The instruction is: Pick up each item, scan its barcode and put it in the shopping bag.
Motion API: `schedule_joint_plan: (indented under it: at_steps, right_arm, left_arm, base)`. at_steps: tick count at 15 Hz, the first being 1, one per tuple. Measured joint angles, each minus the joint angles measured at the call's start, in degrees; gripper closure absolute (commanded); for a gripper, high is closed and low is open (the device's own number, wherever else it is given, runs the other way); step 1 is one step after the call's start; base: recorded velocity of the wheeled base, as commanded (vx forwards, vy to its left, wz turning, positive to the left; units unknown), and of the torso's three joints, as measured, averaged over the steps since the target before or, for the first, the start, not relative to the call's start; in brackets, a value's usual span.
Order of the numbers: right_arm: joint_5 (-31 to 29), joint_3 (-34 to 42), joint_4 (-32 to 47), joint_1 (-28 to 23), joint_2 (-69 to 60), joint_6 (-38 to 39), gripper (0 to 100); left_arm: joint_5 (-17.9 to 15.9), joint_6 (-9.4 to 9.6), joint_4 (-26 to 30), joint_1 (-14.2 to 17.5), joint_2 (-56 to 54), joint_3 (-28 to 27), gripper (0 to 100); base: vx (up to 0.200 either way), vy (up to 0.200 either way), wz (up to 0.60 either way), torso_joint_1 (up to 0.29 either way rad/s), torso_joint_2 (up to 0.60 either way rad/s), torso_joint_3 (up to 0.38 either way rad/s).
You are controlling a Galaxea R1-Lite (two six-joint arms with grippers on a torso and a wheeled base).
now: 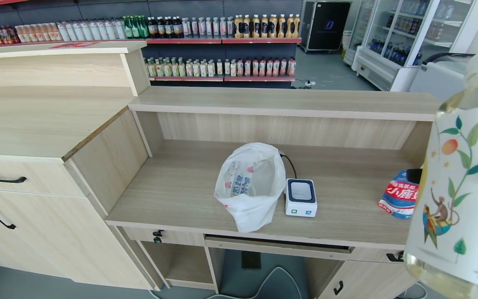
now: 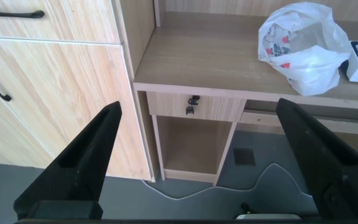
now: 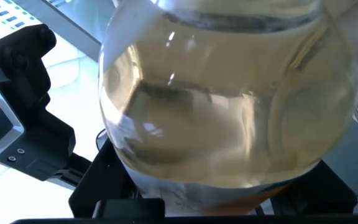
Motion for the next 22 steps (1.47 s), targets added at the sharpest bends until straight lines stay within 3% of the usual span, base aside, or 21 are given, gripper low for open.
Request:
schedule_joint_plan:
  at_steps: [7,8,10,12,15,17,22]
  right_arm:
    - [-2.71,0.59,-0.22,-0.30,-0.09,-4.40,100]
    - [-7.63,0.87,-0.24,-0.33,0.44,-9.46,100]
    - [-24.65,1.16,-0.38,-0.72,3.47,-21.72,100]
    - [-38.03,2.05,-4.10,-4.49,9.05,-35.93,100]
    - [-40.47,5.41,-12.59,-15.57,17.12,-66.69,100]
    - [-40.69,6.62,-15.63,-21.52,21.37,-82.53,100]
    - [-38.32,8.19,-23.52,-28.43,26.33,-96.22,100]
  left_arm:
    - [0.00,0.00,0.00,0.00,0.00,0.00,0]
    - [0.00,0.00,0.00,0.00,0.00,0.00,0]
    - [0.00,0.00,0.00,0.00,0.00,0.00,0]
    - [0.00,0.00,0.00,0.00,0.00,0.00,0]
    - [0.00,0.00,0.00,0.00,0.00,0.00,0]
    - [0.00,0.02,0.00,0.00,0.00,0.00,0]
    - [0.00,0.00,0.00,0.00,0.00,0.00,0]
  base:
    - [0.000,0.000,0.00,0.000,0.00,0.000]
    - [0.000,0.000,0.00,0.000,0.00,0.000]
    - [0.000,0.000,0.00,0.000,0.00,0.000]
    - [0.000,0.000,0.00,0.000,0.00,0.000]
    - [0.000,0.000,0.00,0.000,0.00,0.000]
    - [0.000,0.000,0.00,0.000,0.00,0.000]
    - [0.000,0.000,0.00,0.000,0.00,0.000]
